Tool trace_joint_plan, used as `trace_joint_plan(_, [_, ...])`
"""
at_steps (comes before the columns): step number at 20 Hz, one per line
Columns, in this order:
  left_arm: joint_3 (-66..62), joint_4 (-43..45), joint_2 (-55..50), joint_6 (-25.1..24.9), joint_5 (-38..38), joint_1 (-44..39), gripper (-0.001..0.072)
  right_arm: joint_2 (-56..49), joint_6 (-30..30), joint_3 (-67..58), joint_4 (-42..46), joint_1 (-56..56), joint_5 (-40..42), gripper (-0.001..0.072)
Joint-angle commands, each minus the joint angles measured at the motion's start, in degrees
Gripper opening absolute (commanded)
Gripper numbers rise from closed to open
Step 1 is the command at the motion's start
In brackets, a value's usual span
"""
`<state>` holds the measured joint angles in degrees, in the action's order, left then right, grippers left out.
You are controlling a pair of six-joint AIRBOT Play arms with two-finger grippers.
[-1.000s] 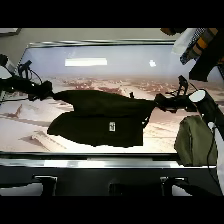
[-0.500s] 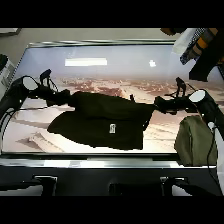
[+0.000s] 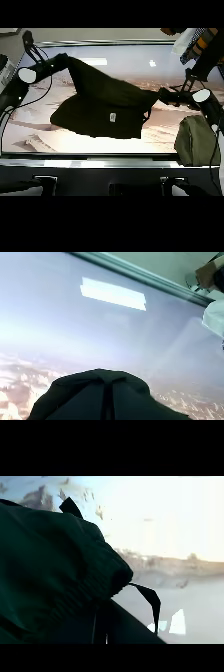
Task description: Fold the clothes and pants, and hang the long-sleeved shirts on hangers.
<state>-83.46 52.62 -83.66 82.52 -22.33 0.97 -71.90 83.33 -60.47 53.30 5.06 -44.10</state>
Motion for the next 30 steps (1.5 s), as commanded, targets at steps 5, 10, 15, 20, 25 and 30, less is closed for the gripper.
trace_joint_plan(5, [0.5, 0.9, 0.8, -10.3, -7.6, 2.9, 0.0013, 1.4, 0.1, 0.0, -0.7, 0.0, -2.3, 0.0064])
trace_joint_plan(10, [9.6, 0.9, -3.9, -4.5, -10.4, 7.4, 0.0013, -5.9, 2.2, 0.0, -0.8, 0.0, -6.8, 0.0075])
trace_joint_plan(15, [11.0, 0.2, -7.9, -4.5, -7.9, 7.5, 0.0014, -10.8, 2.8, 0.0, -6.4, 0.0, -4.7, 0.0095])
trace_joint_plan(20, [8.1, 0.1, -7.0, -0.6, -10.9, 10.6, 0.0676, -8.7, 4.6, 0.0, -7.0, 0.0, -4.8, 0.0432])
trace_joint_plan(25, [5.3, 0.1, -2.9, -0.6, -28.8, 22.6, 0.0676, 1.0, 6.3, 0.0, 1.9, 8.9, -21.6, 0.0432])
trace_joint_plan(30, [5.9, 0.1, -1.4, -0.6, -41.5, 29.4, 0.0676, 8.5, 5.4, 12.9, 0.8, 6.7, -27.0, 0.0502])
